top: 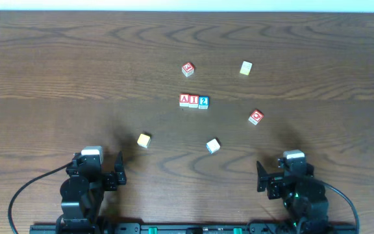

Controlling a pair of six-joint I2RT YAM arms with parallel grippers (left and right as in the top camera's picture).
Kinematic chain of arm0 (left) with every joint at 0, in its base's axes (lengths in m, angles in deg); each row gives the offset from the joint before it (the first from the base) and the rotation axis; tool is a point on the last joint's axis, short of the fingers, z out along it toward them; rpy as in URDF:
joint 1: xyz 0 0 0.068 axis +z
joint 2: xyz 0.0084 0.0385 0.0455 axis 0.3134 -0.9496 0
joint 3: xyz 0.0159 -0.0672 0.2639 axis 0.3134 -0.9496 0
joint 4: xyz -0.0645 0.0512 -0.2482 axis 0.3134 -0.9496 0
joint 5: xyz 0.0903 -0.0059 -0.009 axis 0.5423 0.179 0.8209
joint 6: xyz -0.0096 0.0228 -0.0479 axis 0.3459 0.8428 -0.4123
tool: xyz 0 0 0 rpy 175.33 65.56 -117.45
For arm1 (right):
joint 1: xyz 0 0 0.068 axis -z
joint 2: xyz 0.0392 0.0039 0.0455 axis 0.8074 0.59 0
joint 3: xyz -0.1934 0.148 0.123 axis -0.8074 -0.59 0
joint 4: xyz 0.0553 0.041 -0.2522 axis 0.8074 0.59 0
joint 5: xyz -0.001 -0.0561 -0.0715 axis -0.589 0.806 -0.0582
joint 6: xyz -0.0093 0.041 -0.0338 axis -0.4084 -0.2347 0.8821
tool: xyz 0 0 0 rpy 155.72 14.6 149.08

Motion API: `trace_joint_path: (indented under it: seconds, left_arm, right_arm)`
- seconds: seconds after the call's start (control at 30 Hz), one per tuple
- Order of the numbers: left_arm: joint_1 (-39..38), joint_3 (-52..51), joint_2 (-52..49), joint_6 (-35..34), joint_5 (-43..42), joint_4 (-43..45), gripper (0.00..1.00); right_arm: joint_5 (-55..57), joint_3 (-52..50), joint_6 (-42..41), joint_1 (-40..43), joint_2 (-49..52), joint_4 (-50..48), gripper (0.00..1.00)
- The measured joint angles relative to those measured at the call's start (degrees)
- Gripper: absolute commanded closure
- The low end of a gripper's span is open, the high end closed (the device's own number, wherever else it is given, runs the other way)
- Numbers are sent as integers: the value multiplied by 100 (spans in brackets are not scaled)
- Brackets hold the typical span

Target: Spell out Ai2

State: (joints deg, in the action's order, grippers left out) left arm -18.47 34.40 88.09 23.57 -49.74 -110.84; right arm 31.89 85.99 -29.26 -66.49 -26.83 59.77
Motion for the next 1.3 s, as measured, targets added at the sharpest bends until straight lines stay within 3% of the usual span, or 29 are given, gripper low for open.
trace_joint_path:
  seconds: [0.4, 1.3]
  left_arm:
    - [0, 0, 0, 0, 0, 0, 5]
    - [0, 0, 0, 0, 0, 0, 5]
  right_arm:
    - [-103, -2, 0, 1513, 0, -20, 1]
    - [-105, -2, 0, 1550, 0, -17, 1]
